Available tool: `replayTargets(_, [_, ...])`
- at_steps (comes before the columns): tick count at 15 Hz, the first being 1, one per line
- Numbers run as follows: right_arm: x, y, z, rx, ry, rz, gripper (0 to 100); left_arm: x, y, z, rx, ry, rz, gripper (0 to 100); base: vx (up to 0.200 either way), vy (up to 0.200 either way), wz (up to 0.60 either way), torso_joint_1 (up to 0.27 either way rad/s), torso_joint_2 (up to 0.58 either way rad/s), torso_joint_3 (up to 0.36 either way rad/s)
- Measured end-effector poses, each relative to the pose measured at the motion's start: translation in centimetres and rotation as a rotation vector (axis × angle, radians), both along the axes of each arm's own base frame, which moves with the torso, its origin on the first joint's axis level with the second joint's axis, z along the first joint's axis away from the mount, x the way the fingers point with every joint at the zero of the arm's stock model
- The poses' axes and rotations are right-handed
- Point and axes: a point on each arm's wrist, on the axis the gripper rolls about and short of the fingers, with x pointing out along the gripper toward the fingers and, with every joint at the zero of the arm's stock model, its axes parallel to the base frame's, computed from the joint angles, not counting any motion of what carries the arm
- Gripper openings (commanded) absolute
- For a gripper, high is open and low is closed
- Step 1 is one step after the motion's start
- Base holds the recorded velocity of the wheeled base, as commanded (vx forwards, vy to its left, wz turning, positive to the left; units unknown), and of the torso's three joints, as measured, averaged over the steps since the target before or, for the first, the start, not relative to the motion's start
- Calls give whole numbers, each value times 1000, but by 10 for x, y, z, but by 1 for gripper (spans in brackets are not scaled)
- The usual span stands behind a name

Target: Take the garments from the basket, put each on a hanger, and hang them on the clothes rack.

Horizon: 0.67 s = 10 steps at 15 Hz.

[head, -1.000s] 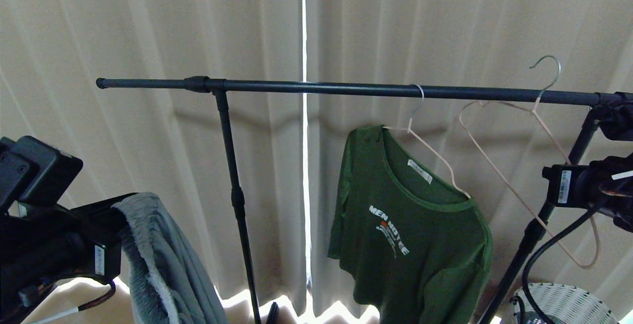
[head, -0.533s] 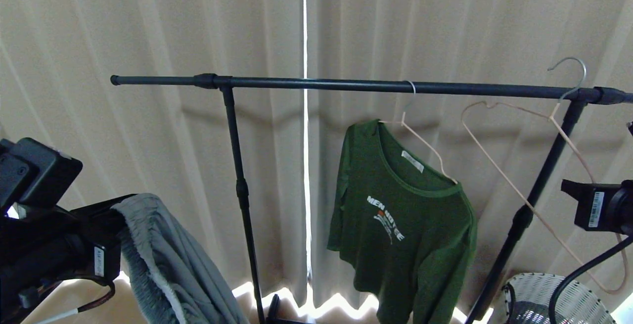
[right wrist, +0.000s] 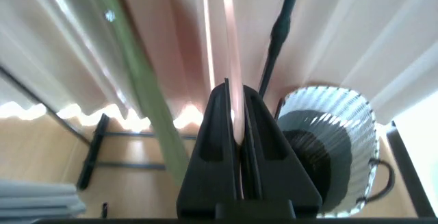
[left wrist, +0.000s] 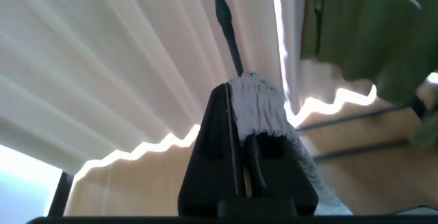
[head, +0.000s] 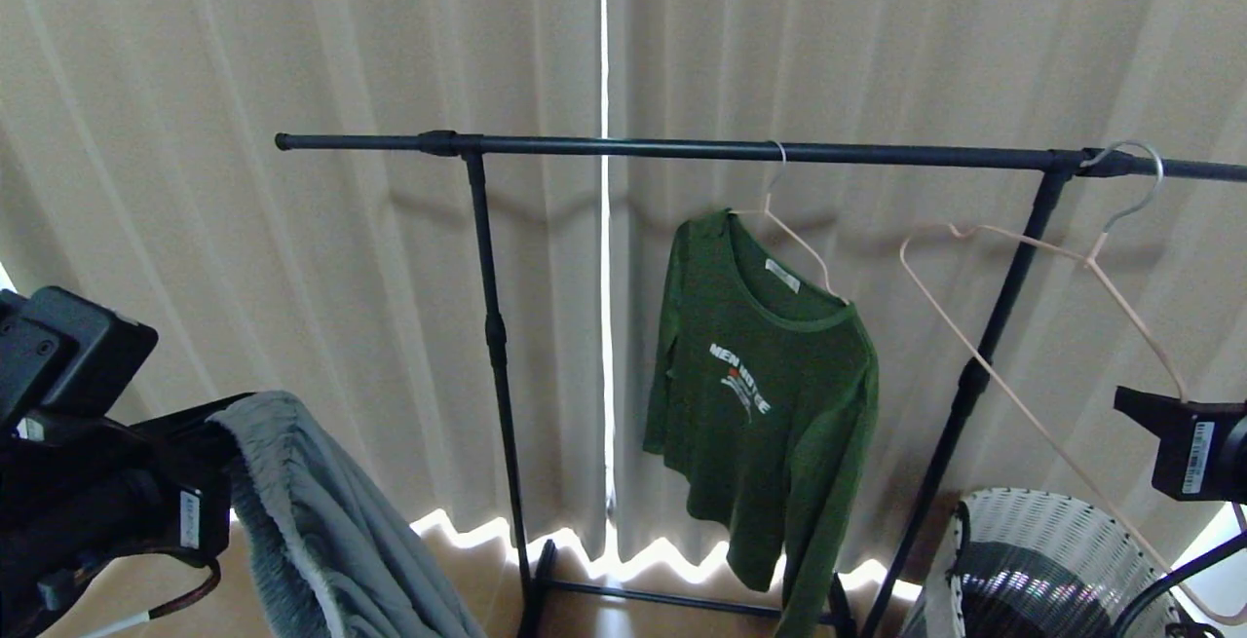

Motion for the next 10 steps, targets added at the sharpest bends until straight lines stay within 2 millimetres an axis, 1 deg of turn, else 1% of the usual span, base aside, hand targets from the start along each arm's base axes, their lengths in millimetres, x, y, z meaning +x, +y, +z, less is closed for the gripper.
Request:
replayTargets(3, [-2, 0, -1, 10, -3, 16, 0, 0, 0, 0, -6, -13, 1, 0, 0, 0, 0, 0, 0, 0])
replayTargets(6, [-1, 2, 6, 40, -66, 66, 0, 2, 0, 0, -6, -10, 6, 0, 0, 0, 0, 0, 0, 0])
replayTargets(10, [-4, 13, 12, 78, -106, 202, 0, 13, -4, 2, -4, 5, 47, 0, 0, 0, 0, 0, 0, 0])
